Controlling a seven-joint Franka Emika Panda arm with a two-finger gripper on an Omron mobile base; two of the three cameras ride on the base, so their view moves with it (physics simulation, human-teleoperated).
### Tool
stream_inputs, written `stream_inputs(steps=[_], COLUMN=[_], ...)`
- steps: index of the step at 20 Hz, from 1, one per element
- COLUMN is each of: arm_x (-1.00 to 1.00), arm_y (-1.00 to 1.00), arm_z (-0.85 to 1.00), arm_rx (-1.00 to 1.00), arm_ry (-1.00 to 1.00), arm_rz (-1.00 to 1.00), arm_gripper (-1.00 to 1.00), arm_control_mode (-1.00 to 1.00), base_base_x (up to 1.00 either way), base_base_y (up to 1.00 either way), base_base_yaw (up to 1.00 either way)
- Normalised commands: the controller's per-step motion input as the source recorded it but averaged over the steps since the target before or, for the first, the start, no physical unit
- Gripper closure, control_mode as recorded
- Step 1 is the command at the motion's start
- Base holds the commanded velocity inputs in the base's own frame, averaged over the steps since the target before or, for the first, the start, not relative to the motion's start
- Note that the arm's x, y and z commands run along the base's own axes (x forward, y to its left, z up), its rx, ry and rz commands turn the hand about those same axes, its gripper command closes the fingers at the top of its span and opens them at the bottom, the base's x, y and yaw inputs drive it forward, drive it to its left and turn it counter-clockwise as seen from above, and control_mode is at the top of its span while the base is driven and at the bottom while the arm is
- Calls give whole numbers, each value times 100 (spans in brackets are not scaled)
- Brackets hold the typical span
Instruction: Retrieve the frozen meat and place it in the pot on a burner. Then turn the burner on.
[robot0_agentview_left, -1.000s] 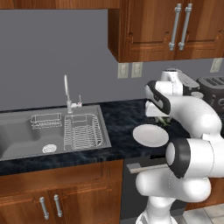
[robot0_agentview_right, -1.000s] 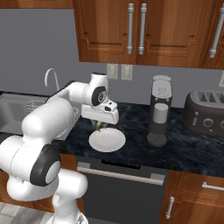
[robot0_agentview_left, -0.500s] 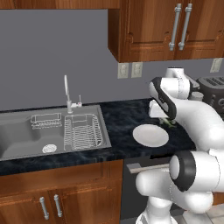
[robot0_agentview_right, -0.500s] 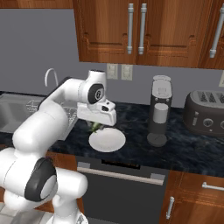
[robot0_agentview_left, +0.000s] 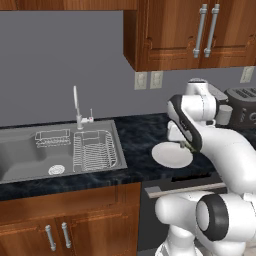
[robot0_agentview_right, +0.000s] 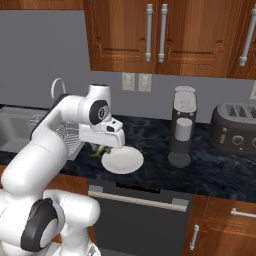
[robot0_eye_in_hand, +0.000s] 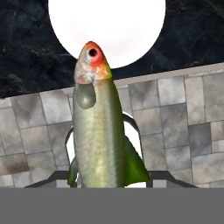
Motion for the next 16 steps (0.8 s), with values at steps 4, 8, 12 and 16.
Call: stream_inputs(steps=[4, 8, 12, 16], arm_x=[0, -4, -3, 0], arm_y=[9, 2, 0, 0], arm_z=[5, 1, 0, 0], arm_rx=[0, 0, 0, 0], arm_ry=[0, 0, 0, 0], arm_rz=[0, 0, -1, 0], arm_gripper=[100, 100, 100, 100], arm_control_mode=[-100, -100, -100, -100], base_base_x=[0, 0, 0, 0], base_base_y=[0, 0, 0, 0], base_base_yaw=[0, 0, 0, 0])
